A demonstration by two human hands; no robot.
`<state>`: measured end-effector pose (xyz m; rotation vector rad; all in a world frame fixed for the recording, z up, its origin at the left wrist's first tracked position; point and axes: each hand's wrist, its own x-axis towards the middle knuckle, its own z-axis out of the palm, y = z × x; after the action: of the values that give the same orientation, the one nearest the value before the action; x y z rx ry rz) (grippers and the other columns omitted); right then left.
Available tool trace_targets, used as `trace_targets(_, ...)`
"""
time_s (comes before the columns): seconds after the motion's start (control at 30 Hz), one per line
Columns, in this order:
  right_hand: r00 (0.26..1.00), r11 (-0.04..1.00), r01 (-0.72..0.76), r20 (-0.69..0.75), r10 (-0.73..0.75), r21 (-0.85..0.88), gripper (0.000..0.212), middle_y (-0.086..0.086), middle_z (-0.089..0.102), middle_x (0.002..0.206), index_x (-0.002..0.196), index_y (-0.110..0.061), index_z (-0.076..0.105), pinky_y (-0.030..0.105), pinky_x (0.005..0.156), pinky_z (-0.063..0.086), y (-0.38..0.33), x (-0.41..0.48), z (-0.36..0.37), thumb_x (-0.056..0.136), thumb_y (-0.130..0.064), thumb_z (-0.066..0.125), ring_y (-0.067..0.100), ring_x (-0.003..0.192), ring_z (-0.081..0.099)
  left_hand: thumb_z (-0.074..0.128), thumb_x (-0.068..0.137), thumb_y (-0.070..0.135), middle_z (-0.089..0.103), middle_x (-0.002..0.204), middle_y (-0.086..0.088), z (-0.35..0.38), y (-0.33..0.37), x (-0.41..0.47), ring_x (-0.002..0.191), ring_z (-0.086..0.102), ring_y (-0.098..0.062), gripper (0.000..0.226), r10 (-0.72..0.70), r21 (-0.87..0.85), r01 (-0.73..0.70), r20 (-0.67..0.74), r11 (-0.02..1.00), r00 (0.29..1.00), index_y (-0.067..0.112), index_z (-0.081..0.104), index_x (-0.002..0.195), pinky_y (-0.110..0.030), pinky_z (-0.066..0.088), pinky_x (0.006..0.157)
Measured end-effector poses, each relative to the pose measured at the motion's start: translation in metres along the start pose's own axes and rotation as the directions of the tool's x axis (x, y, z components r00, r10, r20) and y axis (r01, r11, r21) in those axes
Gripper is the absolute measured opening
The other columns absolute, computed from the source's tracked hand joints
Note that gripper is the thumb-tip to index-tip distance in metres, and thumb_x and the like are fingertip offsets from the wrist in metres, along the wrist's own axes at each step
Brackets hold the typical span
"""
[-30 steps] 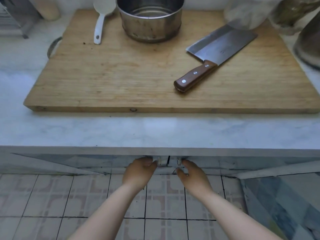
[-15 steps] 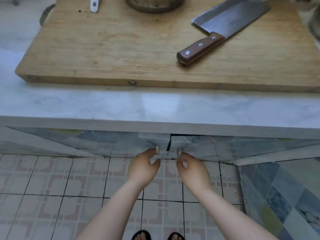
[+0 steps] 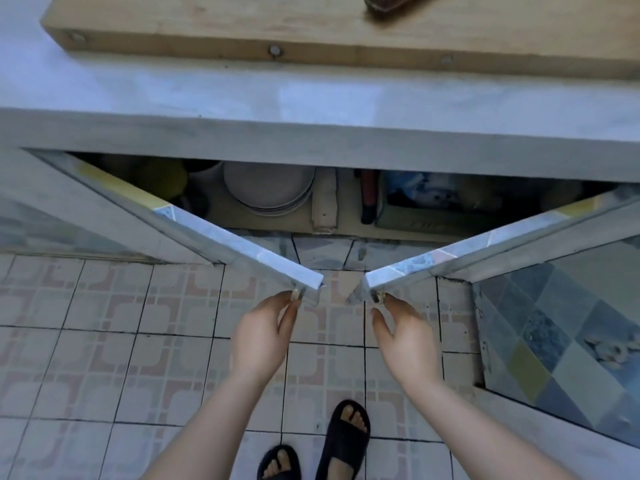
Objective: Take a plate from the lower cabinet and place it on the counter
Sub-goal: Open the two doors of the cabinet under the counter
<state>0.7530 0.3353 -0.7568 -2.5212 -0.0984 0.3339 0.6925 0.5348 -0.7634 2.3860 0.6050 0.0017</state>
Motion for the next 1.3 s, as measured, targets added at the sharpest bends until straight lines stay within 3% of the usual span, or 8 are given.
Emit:
trace_targets(0.23, 0.991, 0.994, -0.11, -0.078, 0.108, -0.015, 0.023, 0.015, 0.07, 0.105, 0.107, -0.012, 0.066, 0.036, 0.065, 0.049, 0.026, -0.053, -0.004, 0.092, -0.017, 0.049, 0.037, 0.086, 0.064, 0.047, 0.092, 0.034, 0.072, 0.104, -0.002, -0.022, -0.035, -0.046, 0.085, 0.066, -0.03, 0.025, 0.059, 0.052, -0.061, 0.046, 0.997, 0.997, 0.022, 0.065, 0.105, -0.034, 0.049, 0.061)
trace_targets(0.37, 0.973, 0.984, -0.168, -0.168, 0.156, -0.061, 0.02, 0.021, 0.071, 0.092, 0.099, -0.008, 0.068, 0.03, 0.056, 0.031, 0.041, -0.083, -0.009, 0.092, -0.014, 0.05, 0.039, 0.076, 0.064, 0.043, 0.093, 0.038, 0.072, 0.098, -0.002, -0.041, -0.054, -0.07, 0.083, 0.064, -0.031, 0.028, 0.07, 0.049, -0.075, 0.089, 0.996, 0.994, 0.022, 0.064, 0.105, -0.034, 0.047, 0.061)
trace_targets(0.53, 0.937, 0.949, -0.305, -0.206, 0.284, -0.078, 0.022, 0.028, 0.067, 0.085, 0.087, -0.003, 0.062, 0.036, 0.058, 0.038, 0.065, -0.113, -0.017, 0.093, -0.016, 0.046, 0.044, 0.076, 0.06, 0.047, 0.093, 0.028, 0.056, 0.06, 0.0, -0.078, -0.093, -0.112, 0.054, 0.047, -0.026, 0.019, 0.064, 0.106, -0.075, 0.103, 0.992, 0.993, 0.016, 0.061, 0.095, -0.029, 0.031, 0.046)
trace_targets(0.63, 0.914, 0.924, -0.367, -0.228, 0.337, -0.106, 0.024, 0.032, 0.065, 0.084, 0.088, -0.001, 0.062, 0.037, 0.061, 0.039, 0.078, -0.126, -0.024, 0.093, -0.017, 0.045, 0.046, 0.077, 0.06, 0.05, 0.092, 0.017, 0.04, 0.048, 0.01, -0.099, -0.121, -0.134, 0.047, 0.036, -0.023, 0.017, 0.003, 0.178, -0.02, 0.095, 0.984, 0.996, 0.015, 0.053, 0.075, -0.03, 0.023, 0.043)
trace_targets(0.77, 0.888, 0.893, -0.43, -0.241, 0.391, -0.136, 0.024, 0.033, 0.064, 0.09, 0.088, 0.001, 0.062, 0.037, 0.064, 0.039, 0.088, -0.135, -0.034, 0.092, -0.016, 0.046, 0.048, 0.083, 0.059, 0.046, 0.093, 0.014, 0.037, 0.046, 0.003, -0.116, -0.151, -0.154, 0.046, 0.034, -0.026, 0.042, -0.145, 0.212, 0.13, 0.057, 0.969, 0.988, 0.023, 0.03, 0.055, -0.032, 0.02, 0.044)
trace_targets(1.0, 0.921, 0.917, -0.352, -0.244, 0.303, -0.189, 0.029, 0.035, 0.063, 0.09, 0.091, 0.003, 0.062, 0.038, 0.062, 0.036, 0.102, -0.142, -0.041, 0.094, -0.018, 0.042, 0.05, 0.083, 0.058, 0.041, 0.094, 0.014, 0.038, 0.045, -0.007, -0.127, -0.179, -0.17, 0.043, 0.033, -0.028, 0.042, -0.22, 0.213, 0.224, -0.042, 0.951, 0.975, 0.015, 0.03, 0.053, -0.033, 0.02, 0.044)
trace_targets(1.3, 0.916, 0.914, -0.371, -0.227, 0.331, -0.165, 0.029, 0.03, 0.058, 0.074, 0.062, -0.004, 0.049, 0.035, 0.054, 0.032, 0.152, -0.159, -0.068, 0.09, -0.011, 0.043, 0.037, 0.065, 0.046, 0.036, 0.095, 0.018, 0.04, 0.05, -0.015, -0.116, -0.176, -0.171, 0.05, 0.037, -0.036, 0.034, -0.241, 0.268, 0.261, -0.106, 0.927, 0.965, 0.006, 0.035, 0.064, -0.038, 0.023, 0.047)
